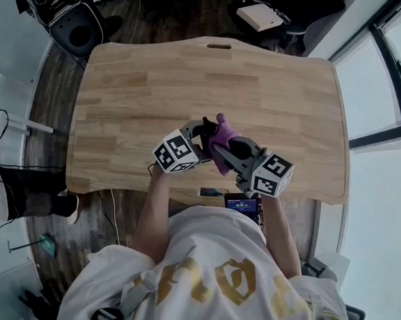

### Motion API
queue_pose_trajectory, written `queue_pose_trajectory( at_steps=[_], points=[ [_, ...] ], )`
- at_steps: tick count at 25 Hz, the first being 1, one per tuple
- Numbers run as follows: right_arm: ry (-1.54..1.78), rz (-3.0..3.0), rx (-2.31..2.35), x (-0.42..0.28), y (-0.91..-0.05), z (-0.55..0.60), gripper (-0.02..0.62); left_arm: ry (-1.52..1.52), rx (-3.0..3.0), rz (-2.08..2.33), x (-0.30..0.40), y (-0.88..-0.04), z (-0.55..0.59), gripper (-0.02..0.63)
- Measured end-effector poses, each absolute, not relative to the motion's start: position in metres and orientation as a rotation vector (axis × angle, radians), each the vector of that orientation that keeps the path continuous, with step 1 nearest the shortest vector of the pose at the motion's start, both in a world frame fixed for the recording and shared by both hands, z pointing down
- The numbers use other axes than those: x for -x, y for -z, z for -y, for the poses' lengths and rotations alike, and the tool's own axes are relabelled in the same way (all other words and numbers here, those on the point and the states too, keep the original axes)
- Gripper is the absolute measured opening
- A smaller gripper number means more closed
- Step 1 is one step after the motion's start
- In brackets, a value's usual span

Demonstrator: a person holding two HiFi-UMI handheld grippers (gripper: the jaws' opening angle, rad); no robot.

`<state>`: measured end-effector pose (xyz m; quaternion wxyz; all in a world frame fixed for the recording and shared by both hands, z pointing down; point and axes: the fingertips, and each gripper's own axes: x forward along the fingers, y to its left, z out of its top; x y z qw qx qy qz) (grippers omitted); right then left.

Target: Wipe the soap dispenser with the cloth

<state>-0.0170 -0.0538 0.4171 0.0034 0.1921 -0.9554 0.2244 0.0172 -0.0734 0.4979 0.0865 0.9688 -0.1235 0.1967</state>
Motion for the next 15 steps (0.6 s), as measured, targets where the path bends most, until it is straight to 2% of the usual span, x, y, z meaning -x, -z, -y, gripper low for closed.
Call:
queue_pose_trajectory(
  at_steps=[15],
  points=[
    [-0.718, 2.993, -0.657, 0.012, -0.417, 0.063, 0.051, -0.67, -2.899, 0.318, -0.009, -0.501, 0.058, 0.345]
  ],
)
